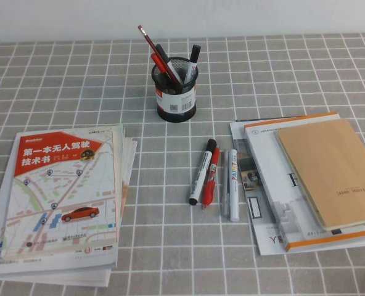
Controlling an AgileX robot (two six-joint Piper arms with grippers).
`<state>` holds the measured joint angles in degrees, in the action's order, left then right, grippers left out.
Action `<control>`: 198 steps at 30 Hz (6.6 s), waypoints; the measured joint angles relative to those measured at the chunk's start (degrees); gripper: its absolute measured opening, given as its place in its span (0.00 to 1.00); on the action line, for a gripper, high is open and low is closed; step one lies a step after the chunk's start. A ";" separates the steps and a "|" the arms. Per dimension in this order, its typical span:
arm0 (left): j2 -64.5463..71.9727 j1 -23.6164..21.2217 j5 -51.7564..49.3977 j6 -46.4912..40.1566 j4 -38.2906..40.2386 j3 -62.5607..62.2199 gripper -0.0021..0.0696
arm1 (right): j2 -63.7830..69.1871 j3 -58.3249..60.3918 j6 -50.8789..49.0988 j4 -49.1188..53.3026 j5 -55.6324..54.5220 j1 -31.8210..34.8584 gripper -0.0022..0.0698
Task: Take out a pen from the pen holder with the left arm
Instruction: 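Take a marker out of the pen holder and lay it on the table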
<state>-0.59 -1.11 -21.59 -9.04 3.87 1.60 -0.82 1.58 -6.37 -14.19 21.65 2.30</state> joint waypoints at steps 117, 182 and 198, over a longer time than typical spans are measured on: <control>109.40 13.83 -3.02 -79.08 93.71 -85.99 0.79 | 0.00 0.00 0.00 0.00 0.00 0.00 0.01; 107.77 14.08 -9.60 -57.06 77.01 -102.53 0.05 | 0.00 0.00 0.00 0.00 0.00 0.00 0.01; 95.09 16.13 -43.34 -19.59 28.68 -105.42 0.05 | 0.00 0.00 0.00 0.00 0.00 0.00 0.01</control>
<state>94.50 15.02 -64.93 -28.63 32.55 -103.82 -0.82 1.58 -6.37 -14.19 21.65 2.30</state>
